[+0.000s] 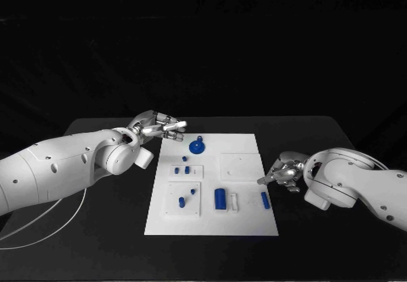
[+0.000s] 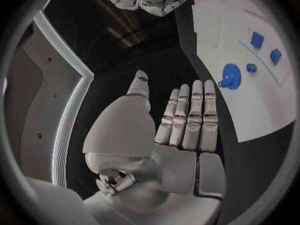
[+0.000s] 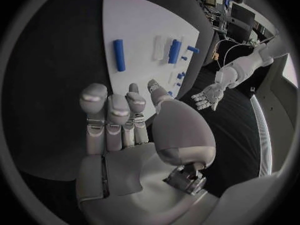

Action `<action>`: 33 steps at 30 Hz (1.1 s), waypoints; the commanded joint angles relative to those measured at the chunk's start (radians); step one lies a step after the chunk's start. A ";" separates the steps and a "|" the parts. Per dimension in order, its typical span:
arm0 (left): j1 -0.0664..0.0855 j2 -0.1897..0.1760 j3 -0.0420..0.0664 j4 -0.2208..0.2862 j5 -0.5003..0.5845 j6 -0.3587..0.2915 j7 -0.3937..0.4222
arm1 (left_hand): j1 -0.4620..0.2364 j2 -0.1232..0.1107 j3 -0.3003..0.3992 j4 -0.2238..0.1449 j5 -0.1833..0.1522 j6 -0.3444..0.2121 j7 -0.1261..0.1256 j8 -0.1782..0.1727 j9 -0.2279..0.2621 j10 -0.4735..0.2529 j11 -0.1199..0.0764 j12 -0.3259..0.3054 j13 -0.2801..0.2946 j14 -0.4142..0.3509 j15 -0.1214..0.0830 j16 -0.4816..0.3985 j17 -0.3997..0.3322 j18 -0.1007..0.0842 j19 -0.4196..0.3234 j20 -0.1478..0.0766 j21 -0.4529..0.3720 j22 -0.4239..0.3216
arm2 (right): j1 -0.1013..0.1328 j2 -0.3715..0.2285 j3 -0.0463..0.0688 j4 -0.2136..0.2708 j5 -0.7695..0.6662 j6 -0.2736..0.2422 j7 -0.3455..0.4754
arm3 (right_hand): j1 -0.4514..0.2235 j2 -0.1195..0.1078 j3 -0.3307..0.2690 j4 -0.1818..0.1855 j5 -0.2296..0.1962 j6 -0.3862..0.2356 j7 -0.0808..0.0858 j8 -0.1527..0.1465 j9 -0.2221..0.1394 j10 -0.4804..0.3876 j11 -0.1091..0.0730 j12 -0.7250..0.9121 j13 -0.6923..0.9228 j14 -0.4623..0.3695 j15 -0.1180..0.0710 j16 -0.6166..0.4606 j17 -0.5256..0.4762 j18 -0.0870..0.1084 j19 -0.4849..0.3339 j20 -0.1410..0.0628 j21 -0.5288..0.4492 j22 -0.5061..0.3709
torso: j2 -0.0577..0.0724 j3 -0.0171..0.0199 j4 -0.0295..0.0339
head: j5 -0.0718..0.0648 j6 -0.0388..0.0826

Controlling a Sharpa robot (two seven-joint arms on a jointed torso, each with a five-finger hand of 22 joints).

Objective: Assemble the parts on the task board

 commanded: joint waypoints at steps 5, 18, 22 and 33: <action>0.000 0.002 0.000 0.002 0.001 0.005 0.011 | 0.003 0.010 0.000 -0.010 0.005 0.000 -0.001 -0.001 0.001 0.001 -0.003 0.001 0.001 0.000 0.000 -0.003 0.000 -0.002 0.000 0.001 0.005 -0.001 | -0.008 -0.027 0.002 0.002 -0.049 0.143 -0.042 | -0.007 -0.010 0.022 -0.005 -0.011 0.002 -0.001 0.000 0.047 0.002 -0.003 0.044 0.039 0.003 -0.003 -0.002 -0.002 -0.009 0.051 0.000 0.004 0.089 | 0.000 -0.0019 -0.0011 | -0.007 -0.002; 0.000 0.005 -0.001 0.001 0.000 0.014 0.008 | 0.002 0.009 0.000 -0.014 0.003 -0.002 0.000 -0.001 0.001 0.000 -0.003 0.001 0.001 -0.001 0.000 -0.003 0.000 -0.002 -0.002 0.001 0.005 -0.001 | -0.039 -0.008 -0.002 -0.009 -0.096 0.181 -0.056 | -0.016 -0.006 0.027 -0.007 -0.009 0.000 -0.001 0.000 0.051 0.002 -0.003 0.041 0.040 0.003 -0.002 -0.003 -0.002 -0.010 0.051 0.002 0.005 0.090 | -0.001 -0.0046 0.0036 | -0.015 -0.008; 0.000 0.004 -0.001 0.000 0.000 0.015 0.007 | 0.002 0.009 0.000 -0.013 0.003 -0.003 0.000 -0.001 0.001 -0.001 -0.002 0.001 0.001 -0.001 0.001 -0.003 0.000 -0.002 -0.002 0.002 0.005 -0.002 | -0.046 0.000 -0.005 -0.010 -0.114 0.180 -0.058 | -0.021 -0.007 0.028 -0.005 -0.015 0.005 -0.003 0.001 0.054 0.002 -0.004 0.037 0.039 0.002 -0.002 -0.004 -0.003 -0.010 0.051 0.002 0.003 0.089 | -0.001 -0.0046 0.0017 | -0.014 -0.009; 0.000 0.004 -0.001 -0.001 0.000 0.017 0.005 | 0.000 0.007 0.001 -0.010 0.000 -0.003 0.000 0.000 0.001 -0.001 -0.002 0.001 0.001 -0.002 0.001 -0.003 0.000 -0.002 -0.003 0.002 0.006 -0.002 | -0.058 0.027 -0.016 -0.015 -0.224 0.173 -0.059 | -0.019 -0.025 0.038 0.018 -0.032 0.006 -0.003 0.000 0.072 0.003 -0.004 0.035 0.041 0.003 -0.002 -0.005 -0.004 -0.012 0.051 0.001 0.004 0.090 | -0.001 -0.0041 0.0024 | -0.010 -0.012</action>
